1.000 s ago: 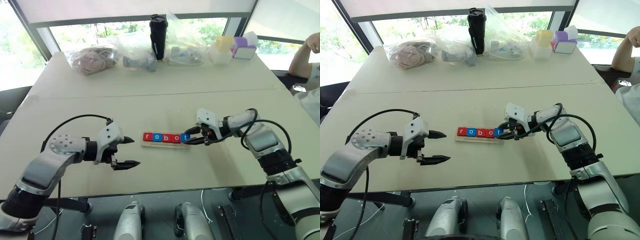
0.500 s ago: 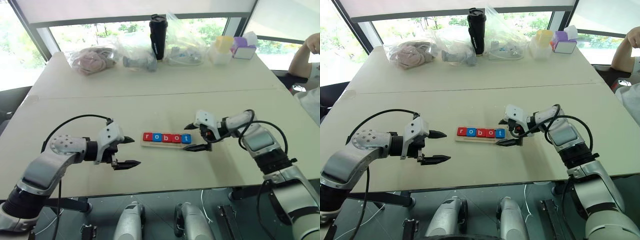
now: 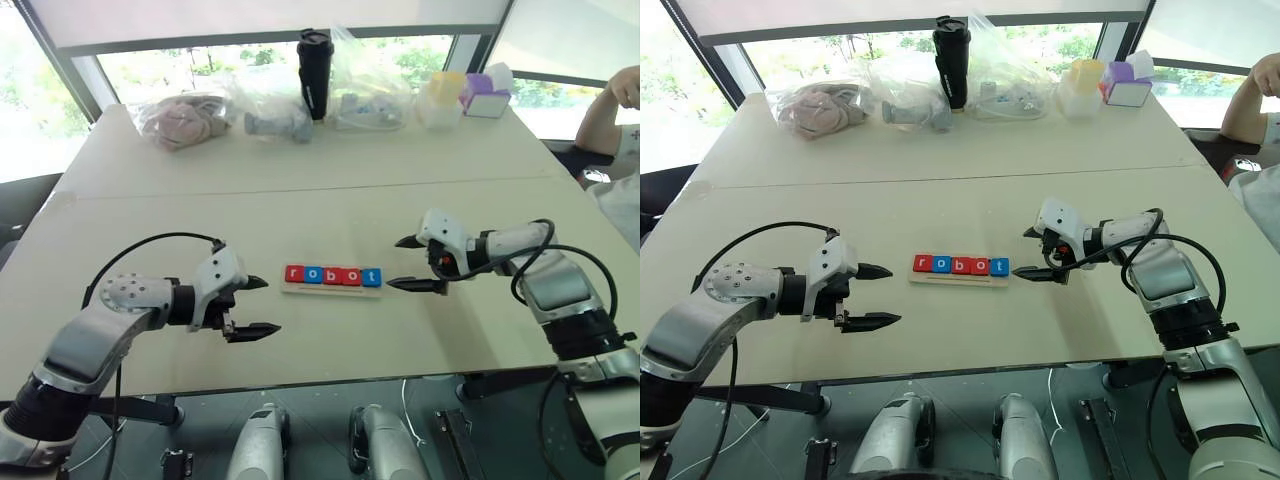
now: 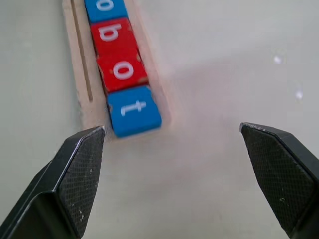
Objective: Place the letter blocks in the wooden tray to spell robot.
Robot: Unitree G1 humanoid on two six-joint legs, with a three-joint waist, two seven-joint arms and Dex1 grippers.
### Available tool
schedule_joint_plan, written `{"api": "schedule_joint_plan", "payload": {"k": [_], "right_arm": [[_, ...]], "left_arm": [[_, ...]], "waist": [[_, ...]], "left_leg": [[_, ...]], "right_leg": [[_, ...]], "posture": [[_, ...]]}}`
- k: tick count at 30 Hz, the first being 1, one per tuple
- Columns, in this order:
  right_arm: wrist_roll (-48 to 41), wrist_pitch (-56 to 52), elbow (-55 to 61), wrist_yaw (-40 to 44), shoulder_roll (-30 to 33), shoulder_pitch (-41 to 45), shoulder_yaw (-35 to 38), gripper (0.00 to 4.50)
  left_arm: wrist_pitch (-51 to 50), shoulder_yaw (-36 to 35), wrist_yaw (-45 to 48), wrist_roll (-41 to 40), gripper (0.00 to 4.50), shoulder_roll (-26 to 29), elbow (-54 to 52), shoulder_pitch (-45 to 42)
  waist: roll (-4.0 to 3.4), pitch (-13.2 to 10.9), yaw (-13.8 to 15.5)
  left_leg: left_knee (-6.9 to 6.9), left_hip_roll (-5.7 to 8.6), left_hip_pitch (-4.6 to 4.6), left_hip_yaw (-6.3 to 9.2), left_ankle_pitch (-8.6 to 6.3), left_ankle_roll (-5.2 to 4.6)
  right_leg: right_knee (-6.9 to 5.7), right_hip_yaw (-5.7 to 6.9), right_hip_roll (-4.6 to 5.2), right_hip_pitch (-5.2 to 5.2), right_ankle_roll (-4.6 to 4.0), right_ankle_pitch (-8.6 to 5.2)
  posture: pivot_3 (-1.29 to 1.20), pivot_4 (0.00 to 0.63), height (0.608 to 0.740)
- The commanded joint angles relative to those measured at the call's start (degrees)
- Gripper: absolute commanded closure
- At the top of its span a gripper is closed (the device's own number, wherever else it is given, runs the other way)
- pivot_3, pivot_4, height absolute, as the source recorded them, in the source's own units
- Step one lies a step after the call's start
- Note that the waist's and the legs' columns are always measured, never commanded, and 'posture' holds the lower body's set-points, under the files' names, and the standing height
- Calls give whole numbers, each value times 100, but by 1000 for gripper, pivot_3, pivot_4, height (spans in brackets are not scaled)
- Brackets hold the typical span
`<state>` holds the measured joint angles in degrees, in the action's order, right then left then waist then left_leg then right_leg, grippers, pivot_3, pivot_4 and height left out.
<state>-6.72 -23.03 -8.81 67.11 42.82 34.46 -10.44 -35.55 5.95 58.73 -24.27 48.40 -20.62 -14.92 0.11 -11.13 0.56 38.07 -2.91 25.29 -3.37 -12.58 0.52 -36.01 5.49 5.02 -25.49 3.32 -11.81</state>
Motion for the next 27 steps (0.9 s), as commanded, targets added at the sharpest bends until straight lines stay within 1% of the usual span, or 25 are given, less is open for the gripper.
{"api": "schedule_joint_plan", "payload": {"k": [1, 9, 14, 19, 23, 27], "right_arm": [[220, 282, 53, -333, -1, 78, 82, 32], [335, 450, -244, -598, -313, 199, -1, 32], [350, 515, -377, -596, -455, 275, -67, 32], [306, 464, -274, -520, -511, 316, -87, 32], [380, 474, -187, -551, -311, 239, 16, 32], [125, 181, 161, -609, 60, 99, 479, 32]], "left_arm": [[108, -10, 75, 36, 0, 23, -37, -119], [103, -11, 110, 52, 0, 14, -18, -153], [69, -40, 77, 37, 0, 14, -51, -120], [48, -52, 49, 31, 0, 11, -68, -102], [29, -93, 38, 8, 0, 35, -120, -49], [-96, -296, 31, -183, 0, 46, -147, -2]], "waist": [[0, 0, -4], [0, 0, 12], [0, 0, 12], [0, 0, 11], [0, 0, 15], [-1, 0, 22]], "left_leg": [[0, 0, 0, 0, 0, 0], [0, 0, 1, 0, 0, 0], [1, 0, 0, 0, 0, 0], [1, 0, 0, 1, 0, 0], [1, 0, 1, 0, 0, 0], [1, 1, 2, 1, 0, 0]], "right_leg": [[-1, 0, 0, -1, 0, 0], [-2, 0, -1, -1, 0, 0], [-2, -1, -1, 0, 0, 0], [-2, -1, -1, 0, 0, 0], [-2, -1, 0, 0, 0, 0], [-2, -1, 1, 0, 0, 0]], "posture": [[0, 150, 740], [0, 150, 740], [0, 150, 740], [0, 150, 740], [0, 150, 740], [0, 150, 740]]}}
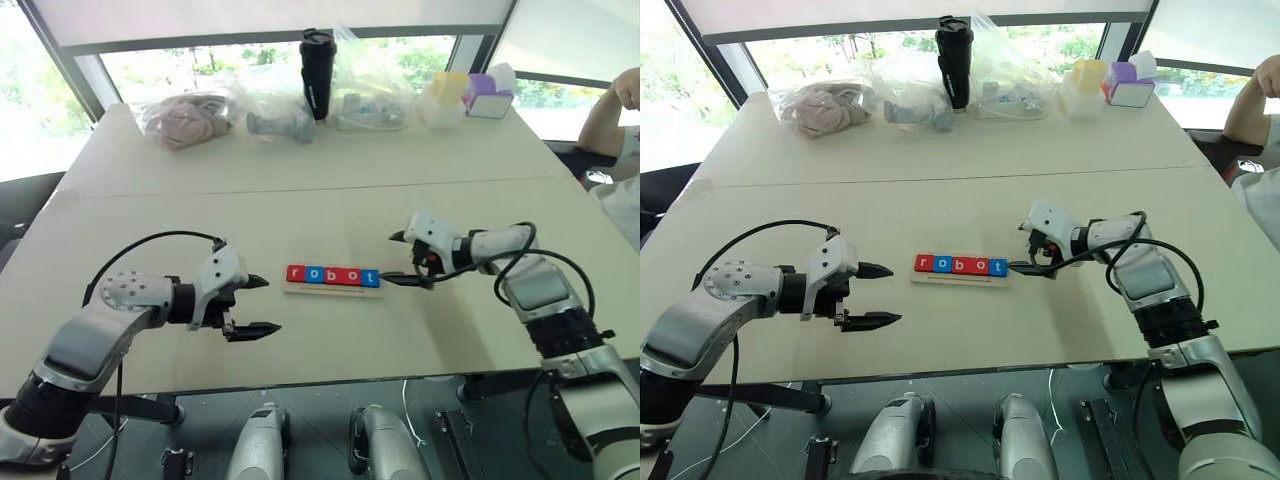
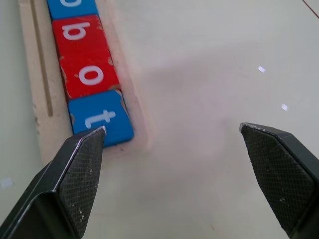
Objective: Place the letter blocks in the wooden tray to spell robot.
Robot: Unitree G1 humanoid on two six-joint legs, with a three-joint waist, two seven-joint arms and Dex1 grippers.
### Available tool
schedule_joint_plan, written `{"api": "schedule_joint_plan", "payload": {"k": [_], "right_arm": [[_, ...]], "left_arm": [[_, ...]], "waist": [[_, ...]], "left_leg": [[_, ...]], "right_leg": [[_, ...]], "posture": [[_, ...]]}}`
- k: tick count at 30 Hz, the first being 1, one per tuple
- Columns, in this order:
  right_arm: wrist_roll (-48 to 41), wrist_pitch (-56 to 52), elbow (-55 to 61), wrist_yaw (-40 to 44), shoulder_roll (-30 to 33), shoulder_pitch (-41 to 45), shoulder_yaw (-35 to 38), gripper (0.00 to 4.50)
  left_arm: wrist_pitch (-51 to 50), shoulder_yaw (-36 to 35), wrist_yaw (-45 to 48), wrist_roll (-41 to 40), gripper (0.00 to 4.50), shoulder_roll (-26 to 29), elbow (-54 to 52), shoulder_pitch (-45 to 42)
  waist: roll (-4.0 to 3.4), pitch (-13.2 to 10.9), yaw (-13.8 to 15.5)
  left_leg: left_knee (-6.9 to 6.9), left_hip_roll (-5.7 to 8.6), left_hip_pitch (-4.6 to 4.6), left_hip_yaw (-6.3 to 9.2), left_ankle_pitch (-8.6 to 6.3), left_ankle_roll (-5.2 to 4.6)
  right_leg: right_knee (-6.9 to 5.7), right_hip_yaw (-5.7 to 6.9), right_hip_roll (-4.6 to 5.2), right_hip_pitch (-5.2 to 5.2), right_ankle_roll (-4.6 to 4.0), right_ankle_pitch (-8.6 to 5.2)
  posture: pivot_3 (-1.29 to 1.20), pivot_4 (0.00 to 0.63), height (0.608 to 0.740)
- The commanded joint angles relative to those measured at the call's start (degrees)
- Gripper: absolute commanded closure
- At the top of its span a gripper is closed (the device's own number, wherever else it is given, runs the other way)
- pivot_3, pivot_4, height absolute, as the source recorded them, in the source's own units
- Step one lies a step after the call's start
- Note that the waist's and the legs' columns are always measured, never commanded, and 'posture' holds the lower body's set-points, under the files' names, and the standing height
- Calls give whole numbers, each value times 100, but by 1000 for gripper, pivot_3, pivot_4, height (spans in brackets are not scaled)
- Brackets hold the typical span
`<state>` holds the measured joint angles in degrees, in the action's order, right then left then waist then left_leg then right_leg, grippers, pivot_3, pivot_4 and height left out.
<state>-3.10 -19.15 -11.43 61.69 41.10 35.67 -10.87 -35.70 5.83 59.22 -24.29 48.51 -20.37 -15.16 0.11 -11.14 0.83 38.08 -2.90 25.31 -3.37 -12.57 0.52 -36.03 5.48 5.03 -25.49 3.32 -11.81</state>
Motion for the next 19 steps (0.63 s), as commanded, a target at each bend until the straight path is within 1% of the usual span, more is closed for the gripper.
{"api": "schedule_joint_plan", "payload": {"k": [1, 4, 9, 11, 15, 17, 19], "right_arm": [[-459, -465, 636, -122, 227, -95, 735, 32], [-956, -1091, 1159, -311, 135, -291, 1220, 32], [-2266, -2624, 2729, -1424, -528, -1149, 2777, 32], [-2709, -3159, 3306, -1729, -683, -1559, 3218, 32], [-3275, -3764, 4124, -2207, -851, -2295, 3674, 32], [-3439, -3860, 4368, -2406, -935, -2581, 3736, 32], [-3499, -3835, 4478, -2526, -952, -2739, 3648, 32]], "left_arm": [[-162, -390, -34, -319, 0, -2, -186, 16], [-354, -611, -105, -574, 0, -57, -222, 22], [-629, -1380, -395, -859, 0, 21, -210, 452], [-801, -1718, -545, -1083, 0, -52, -338, 687], [-999, -2249, -882, -1396, 0, -266, -549, 1269], [-1034, -2429, -1040, -1518, 0, -421, -619, 1514], [-993, -2448, -1134, -1514, 0, -503, -659, 1671]], "waist": [[0, 0, -8], [0, 0, -19], [0, 0, -12], [0, 0, -3], [0, 1, -4], [-1, 2, -11], [-1, 2, -13]], "left_leg": [[0, 0, 0, 0, 0, 0], [0, -1, -1, 2, 0, 0], [-2, -4, -3, 6, 0, 0], [-3, -4, -1, 6, 0, 0], [-3, -2, 0, 7, -2, 3], [-3, -2, -3, 16, -3, 4], [-3, -3, -3, 19, -10, 15]], "right_leg": [[1, 0, 0, 0, 0, 0], [0, 0, -1, 0, 0, 0], [-5, 0, -4, 0, 0, 0], [-4, 0, -2, -1, 0, 0], [9, 0, 8, 4, -1, -1], [13, 0, 12, 6, -3, 0], [15, 0, 12, 5, -4, 1]], "posture": [[0, 150, 740], [0, 150, 740], [0, 150, 740], [0, 150, 740], [0, 150, 740], [0, 150, 740], [0, 150, 740]]}}
